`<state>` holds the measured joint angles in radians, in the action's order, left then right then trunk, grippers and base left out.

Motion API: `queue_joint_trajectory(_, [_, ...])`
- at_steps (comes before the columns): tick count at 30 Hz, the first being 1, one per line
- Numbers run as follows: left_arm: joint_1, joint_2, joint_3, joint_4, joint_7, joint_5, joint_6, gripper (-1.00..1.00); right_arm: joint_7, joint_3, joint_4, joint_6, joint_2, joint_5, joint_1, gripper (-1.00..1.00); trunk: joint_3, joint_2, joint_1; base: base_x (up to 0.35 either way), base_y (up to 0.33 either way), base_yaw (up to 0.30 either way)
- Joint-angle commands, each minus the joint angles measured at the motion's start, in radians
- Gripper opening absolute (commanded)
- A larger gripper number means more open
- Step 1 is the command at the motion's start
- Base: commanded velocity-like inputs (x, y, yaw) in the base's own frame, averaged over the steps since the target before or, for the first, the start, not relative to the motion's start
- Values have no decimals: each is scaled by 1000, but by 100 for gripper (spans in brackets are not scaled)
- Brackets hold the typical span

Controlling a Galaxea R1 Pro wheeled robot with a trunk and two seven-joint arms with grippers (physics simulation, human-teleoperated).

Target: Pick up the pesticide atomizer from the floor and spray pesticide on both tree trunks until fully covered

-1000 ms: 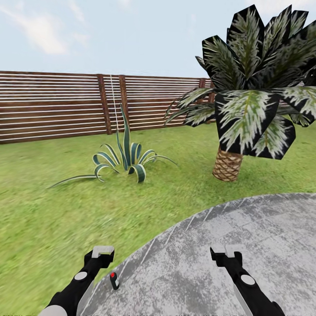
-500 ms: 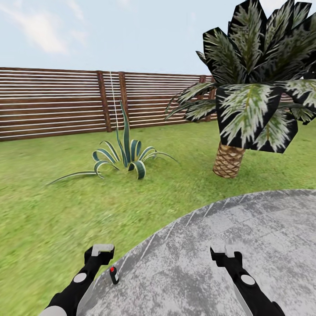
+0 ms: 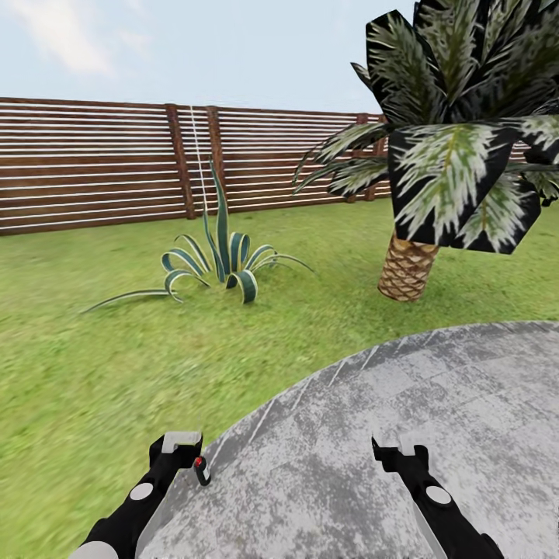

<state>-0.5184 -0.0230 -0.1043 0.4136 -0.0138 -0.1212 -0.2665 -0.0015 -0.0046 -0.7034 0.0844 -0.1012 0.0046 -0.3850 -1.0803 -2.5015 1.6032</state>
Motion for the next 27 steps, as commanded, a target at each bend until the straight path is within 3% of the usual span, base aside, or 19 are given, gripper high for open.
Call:
queue_joint_trajectory(1, [0, 0, 0, 0, 0, 0, 0, 100, 0, 0, 0, 0, 0, 0, 0, 100, -6, 0, 0, 0, 0, 0])
queue_joint_trajectory(27, [0, 0, 0, 0, 0, 0, 0, 100, 0, 0, -1, 0, 0, 0, 0, 100, -147, -6, 12, 0, 0, 0])
